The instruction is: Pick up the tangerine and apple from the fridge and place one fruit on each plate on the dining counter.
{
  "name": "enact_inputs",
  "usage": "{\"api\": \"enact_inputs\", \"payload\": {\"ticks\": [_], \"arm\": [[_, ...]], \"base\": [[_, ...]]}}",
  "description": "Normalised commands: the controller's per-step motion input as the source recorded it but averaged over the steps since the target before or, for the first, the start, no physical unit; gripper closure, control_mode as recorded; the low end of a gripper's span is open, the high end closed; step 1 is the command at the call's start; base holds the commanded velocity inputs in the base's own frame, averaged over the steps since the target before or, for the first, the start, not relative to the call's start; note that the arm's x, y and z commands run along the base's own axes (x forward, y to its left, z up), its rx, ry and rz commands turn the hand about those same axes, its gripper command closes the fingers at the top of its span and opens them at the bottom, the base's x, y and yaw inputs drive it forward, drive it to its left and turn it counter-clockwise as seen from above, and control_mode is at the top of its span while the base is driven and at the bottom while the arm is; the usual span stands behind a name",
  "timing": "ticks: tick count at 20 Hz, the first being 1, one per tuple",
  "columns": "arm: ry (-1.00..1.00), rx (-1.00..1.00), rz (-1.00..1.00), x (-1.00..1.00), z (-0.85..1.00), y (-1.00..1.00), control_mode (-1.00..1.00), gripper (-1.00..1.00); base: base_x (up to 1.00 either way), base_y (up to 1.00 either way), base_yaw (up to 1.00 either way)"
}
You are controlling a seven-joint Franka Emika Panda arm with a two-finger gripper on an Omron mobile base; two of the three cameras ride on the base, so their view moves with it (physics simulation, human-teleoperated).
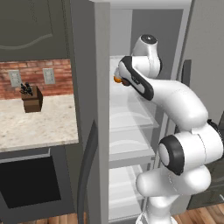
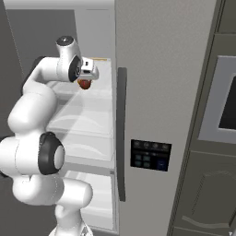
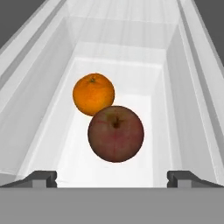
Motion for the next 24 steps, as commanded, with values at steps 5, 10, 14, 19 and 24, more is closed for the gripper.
{"api": "enact_inputs", "payload": {"ticks": [5,10,14,19,24], "arm": [[0.0,0.0,0.0,0.63,-0.18,0.0,-1.0,-1.0],[0.06,0.0,0.0,-0.01,-0.07,0.0,-1.0,-1.0],[0.21,0.0,0.0,-0.01,-0.08,0.0,-1.0,-1.0],[0.03,0.0,0.0,0.2,-0.36,0.01,-1.0,-1.0],[0.09,0.0,0.0,0.06,-0.32,0.04,-1.0,-1.0]], "base": [[0.0,0.0,0.0],[0.0,0.0,0.0],[0.0,0.0,0.0],[0.0,0.0,0.0],[0.0,0.0,0.0]]}}
